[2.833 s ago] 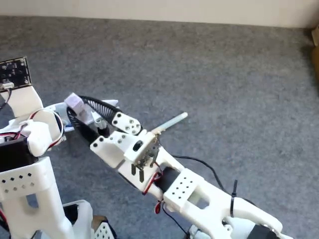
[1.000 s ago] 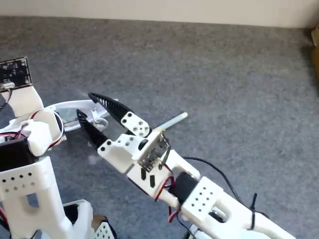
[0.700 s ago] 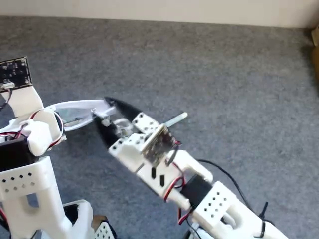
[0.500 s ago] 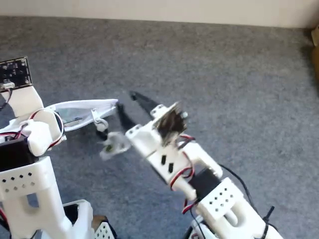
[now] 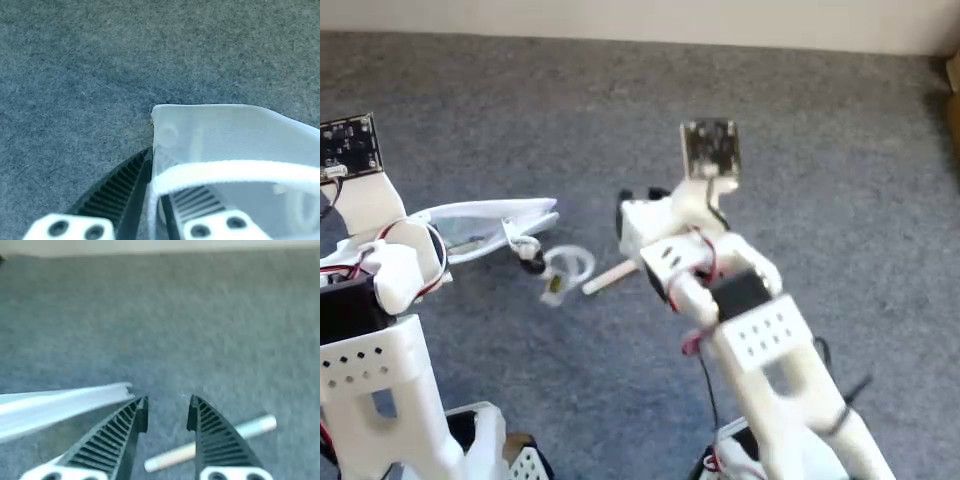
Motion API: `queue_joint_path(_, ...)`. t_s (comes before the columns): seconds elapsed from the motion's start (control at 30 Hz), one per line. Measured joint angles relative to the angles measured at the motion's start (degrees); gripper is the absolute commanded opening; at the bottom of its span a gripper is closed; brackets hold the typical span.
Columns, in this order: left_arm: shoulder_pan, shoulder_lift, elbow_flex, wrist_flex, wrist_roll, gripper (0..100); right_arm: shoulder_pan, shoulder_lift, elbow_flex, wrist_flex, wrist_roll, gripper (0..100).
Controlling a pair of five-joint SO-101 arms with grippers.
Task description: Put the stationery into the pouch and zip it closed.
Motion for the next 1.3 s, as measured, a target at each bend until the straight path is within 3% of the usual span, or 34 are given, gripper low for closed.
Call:
queue_joint_path(0.33,0.00,0.00,0.00,0.00,0.00,1,2.46,18.90,-12.40,9.05,-16.88,12.4)
queue_joint_path(0.67,0.00,0.00,0.00,0.00,0.00,1,5.19,30.24,-19.16,16.70,-26.02,12.4)
queue_joint_path(1.3,0.00,0.00,0.00,0.00,0.00,1,10.55,59.87,-38.42,22.51,-28.13,12.4)
